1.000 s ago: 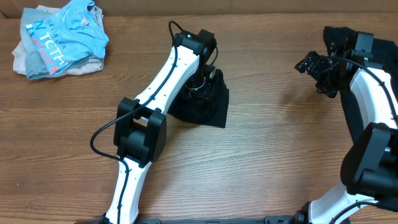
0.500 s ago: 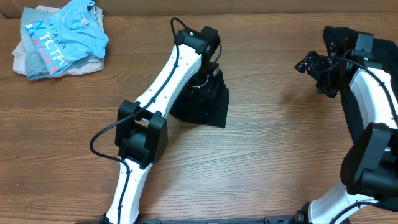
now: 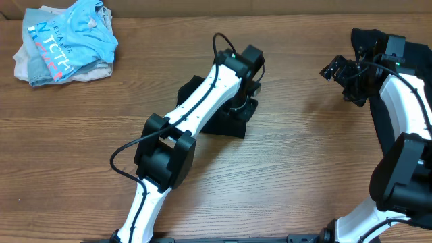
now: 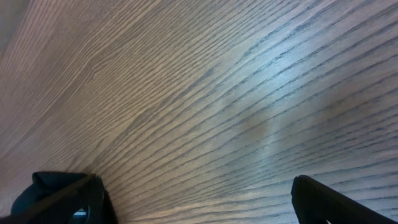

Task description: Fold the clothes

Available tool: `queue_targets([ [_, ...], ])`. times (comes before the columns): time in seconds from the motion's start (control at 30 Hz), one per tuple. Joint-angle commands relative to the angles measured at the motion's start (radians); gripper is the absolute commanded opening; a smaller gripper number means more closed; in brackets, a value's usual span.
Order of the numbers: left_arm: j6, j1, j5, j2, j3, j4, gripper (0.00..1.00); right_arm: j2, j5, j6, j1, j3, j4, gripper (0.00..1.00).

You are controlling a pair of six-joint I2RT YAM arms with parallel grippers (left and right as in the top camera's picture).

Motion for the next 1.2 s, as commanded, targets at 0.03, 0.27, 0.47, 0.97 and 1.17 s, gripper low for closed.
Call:
queue_targets([
  [0.03, 0.003, 0.000, 0.109, -0.025, -0.106, 0.091, 0.06, 0.000, -0.001, 0.001, 0.000, 0.025, 0.005, 1.00],
  [0.27, 0.010, -0.003, 0.185, -0.032, -0.114, 0.137, 0.04, 0.000, -0.001, 0.001, 0.000, 0.025, 0.005, 1.00],
  [0.47, 0.039, -0.003, 0.158, -0.040, 0.048, 0.029, 0.27, 0.000, -0.001, 0.001, 0.000, 0.025, 0.005, 1.00],
  [0.97, -0.020, 0.014, 0.040, -0.040, 0.146, 0.006, 0.52, 0.000, -0.001, 0.001, 0.000, 0.025, 0.005, 1.00],
  [1.17, -0.044, 0.003, 0.036, -0.038, 0.023, 0.098, 0.26, 0.000, -0.001, 0.001, 0.000, 0.025, 0.005, 1.00],
])
